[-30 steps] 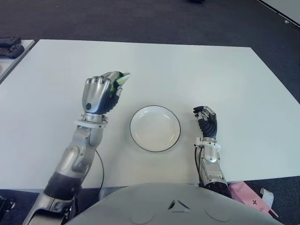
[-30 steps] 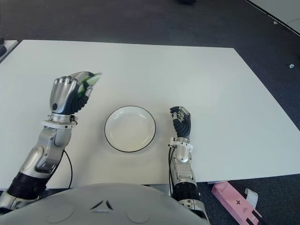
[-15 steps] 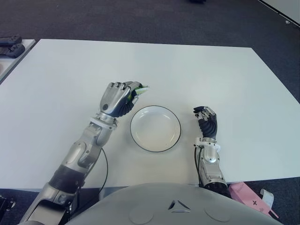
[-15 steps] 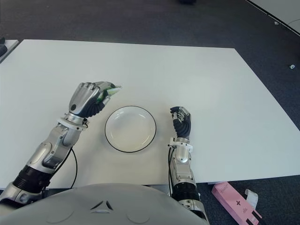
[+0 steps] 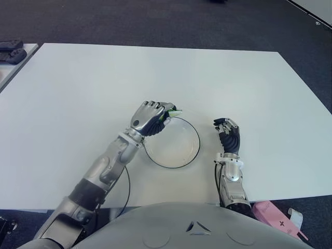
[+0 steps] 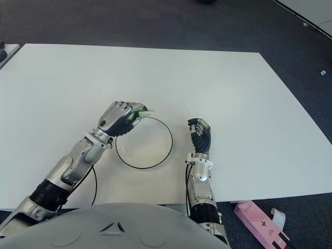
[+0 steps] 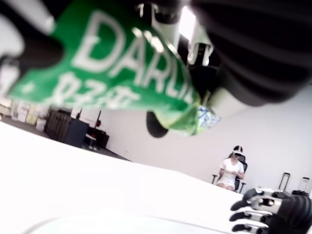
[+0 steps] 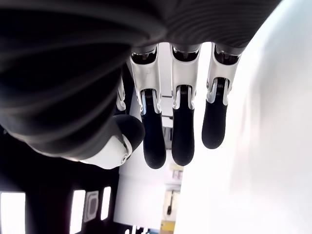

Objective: Put the toothpaste on the table into the plate.

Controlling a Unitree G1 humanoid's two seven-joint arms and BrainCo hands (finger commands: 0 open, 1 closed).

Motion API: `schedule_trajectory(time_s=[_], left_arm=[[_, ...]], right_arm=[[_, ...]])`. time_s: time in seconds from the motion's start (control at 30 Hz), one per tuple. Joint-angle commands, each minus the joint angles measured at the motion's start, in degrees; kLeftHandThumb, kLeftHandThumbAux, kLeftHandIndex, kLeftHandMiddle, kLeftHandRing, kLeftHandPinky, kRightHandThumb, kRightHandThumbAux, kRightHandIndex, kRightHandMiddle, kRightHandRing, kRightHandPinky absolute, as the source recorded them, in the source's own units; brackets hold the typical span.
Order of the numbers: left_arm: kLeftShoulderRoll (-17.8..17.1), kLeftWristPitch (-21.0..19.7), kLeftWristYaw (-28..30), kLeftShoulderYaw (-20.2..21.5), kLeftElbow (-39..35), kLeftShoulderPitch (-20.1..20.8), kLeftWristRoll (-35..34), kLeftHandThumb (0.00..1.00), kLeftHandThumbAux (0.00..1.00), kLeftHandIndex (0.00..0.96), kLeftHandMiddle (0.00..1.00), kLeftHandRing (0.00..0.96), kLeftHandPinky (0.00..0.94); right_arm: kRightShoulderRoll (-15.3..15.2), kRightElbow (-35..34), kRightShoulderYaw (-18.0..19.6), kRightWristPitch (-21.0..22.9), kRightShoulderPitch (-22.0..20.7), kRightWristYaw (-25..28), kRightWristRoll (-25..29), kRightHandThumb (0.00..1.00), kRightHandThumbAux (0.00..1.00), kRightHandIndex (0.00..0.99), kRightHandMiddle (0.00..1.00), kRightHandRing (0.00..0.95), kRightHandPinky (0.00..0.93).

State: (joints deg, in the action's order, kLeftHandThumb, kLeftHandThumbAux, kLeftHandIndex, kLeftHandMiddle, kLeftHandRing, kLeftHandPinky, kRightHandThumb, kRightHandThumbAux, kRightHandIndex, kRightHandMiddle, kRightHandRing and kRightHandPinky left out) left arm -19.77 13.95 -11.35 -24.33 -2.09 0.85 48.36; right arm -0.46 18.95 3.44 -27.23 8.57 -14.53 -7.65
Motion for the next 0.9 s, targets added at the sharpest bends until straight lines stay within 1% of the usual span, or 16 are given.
schedule_trajectory(time_s=[0.03, 0.1, 0.23, 0.33, 0.47, 0.67, 0.8, 0.9], left_arm=[[0.0, 0.5, 1.9, -1.9, 3.6, 1.9, 0.9, 0.741, 0.699, 0.442, 0.881, 0.89, 0.891], [-0.1, 0.6, 1.8, -2.3, 3.9, 2.1, 1.3, 0.741, 0.7, 0.442, 0.879, 0.89, 0.892], [-0.3, 1.3, -1.0, -5.1, 6.3, 3.2, 6.2, 0.739, 0.7, 0.442, 0.871, 0.889, 0.893], [-0.4, 1.5, -1.7, -5.8, 7.0, 3.4, 7.2, 0.738, 0.7, 0.442, 0.869, 0.889, 0.894], [-1.1, 1.9, 0.2, -7.1, 6.5, 3.2, 7.8, 0.736, 0.7, 0.442, 0.87, 0.894, 0.895], [-1.9, 2.4, 3.6, -8.1, 6.1, 3.0, 6.9, 0.733, 0.7, 0.442, 0.87, 0.898, 0.893], [-2.2, 3.7, 4.2, -8.8, 7.7, 2.8, 5.6, 0.732, 0.7, 0.442, 0.866, 0.894, 0.888], [-1.9, 3.9, 6.1, -8.4, 8.0, 2.1, 3.1, 0.732, 0.7, 0.442, 0.861, 0.889, 0.887]], right_arm=[[0.4, 0.4, 0.0, 1.6, 1.3, -0.2, -0.4, 0.708, 0.731, 0.428, 0.459, 0.427, 0.406], [0.4, 0.2, 0.0, 1.7, 1.4, -0.2, -0.4, 0.708, 0.731, 0.427, 0.46, 0.427, 0.404], [0.3, 0.4, 0.1, 1.9, 1.4, -0.3, -0.4, 0.708, 0.731, 0.427, 0.46, 0.426, 0.403], [0.2, 0.6, 0.2, 1.9, 1.4, -0.3, -0.4, 0.708, 0.732, 0.427, 0.461, 0.427, 0.409], [0.1, 0.8, 0.3, 1.9, 1.4, -0.2, -0.3, 0.708, 0.732, 0.428, 0.461, 0.428, 0.409], [0.0, 1.1, 0.3, 1.0, 1.4, 0.1, 0.0, 0.708, 0.732, 0.428, 0.462, 0.429, 0.408], [-0.2, 1.2, 0.2, 1.3, 1.4, 0.5, 0.1, 0.708, 0.733, 0.427, 0.467, 0.431, 0.413], [-0.3, 1.4, 0.2, 1.2, 1.3, 0.4, 0.0, 0.708, 0.733, 0.426, 0.47, 0.432, 0.421]])
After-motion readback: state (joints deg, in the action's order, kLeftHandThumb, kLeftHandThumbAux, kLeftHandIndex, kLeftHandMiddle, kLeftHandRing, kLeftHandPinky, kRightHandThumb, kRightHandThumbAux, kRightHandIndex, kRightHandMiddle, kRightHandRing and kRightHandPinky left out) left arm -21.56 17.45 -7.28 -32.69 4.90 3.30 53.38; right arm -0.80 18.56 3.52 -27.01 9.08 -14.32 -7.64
